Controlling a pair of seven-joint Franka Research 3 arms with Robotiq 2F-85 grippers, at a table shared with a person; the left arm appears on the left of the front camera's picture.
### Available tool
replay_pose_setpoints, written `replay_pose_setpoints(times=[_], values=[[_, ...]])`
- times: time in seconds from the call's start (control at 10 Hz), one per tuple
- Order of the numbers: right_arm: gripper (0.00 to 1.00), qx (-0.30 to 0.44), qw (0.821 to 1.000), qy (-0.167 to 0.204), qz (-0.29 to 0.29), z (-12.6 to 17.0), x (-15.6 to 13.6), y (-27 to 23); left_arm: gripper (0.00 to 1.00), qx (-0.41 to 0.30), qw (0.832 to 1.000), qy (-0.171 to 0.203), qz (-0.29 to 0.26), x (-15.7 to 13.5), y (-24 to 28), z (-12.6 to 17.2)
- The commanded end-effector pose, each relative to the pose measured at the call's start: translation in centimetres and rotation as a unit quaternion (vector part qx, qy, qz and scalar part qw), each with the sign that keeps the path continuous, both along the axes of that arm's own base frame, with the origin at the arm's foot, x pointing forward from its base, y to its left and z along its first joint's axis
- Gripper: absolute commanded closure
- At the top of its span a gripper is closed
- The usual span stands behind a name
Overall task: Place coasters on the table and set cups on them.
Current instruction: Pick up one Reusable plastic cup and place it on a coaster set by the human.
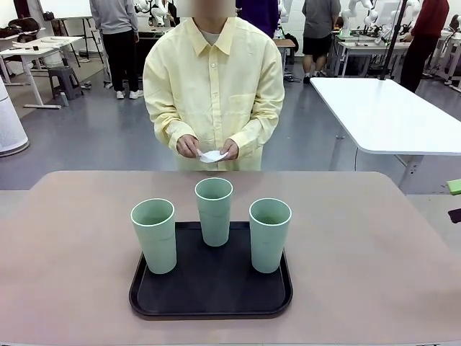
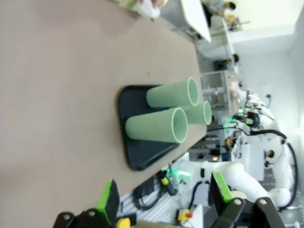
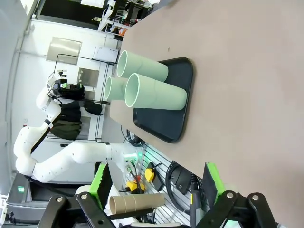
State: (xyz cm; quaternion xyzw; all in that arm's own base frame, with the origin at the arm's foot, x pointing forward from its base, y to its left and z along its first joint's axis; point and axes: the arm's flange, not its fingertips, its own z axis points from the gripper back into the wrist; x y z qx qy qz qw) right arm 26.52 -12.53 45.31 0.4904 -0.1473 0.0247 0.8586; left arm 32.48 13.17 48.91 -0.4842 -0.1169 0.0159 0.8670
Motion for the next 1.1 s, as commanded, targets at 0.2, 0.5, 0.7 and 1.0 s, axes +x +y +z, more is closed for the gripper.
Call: replay_pose_setpoints(times=[0.2, 0.5, 0.7, 1.0], values=[[0.00, 0.003, 1.000, 0.000, -0.001, -0.1, -0.2, -0.3, 0.00, 0.004, 1.000, -0.001, 0.000, 0.1, 0.4, 0.3], [0.00, 0.003, 1.000, 0.000, -0.001, -0.1, -0.2, -0.3, 0.00, 0.004, 1.000, -0.001, 0.000, 0.1, 0.4, 0.3], [0.00, 0.003, 1.000, 0.000, -0.001, -0.1, -0.2, -0.3, 0.00, 0.004, 1.000, -0.001, 0.000, 0.1, 0.4, 0.3], [0.00, 0.003, 1.000, 0.000, -0.001, -0.1, -0.2, -0.3, 0.00, 0.054, 0.995, -0.008, -0.079, 2.4, -0.5, 1.4]])
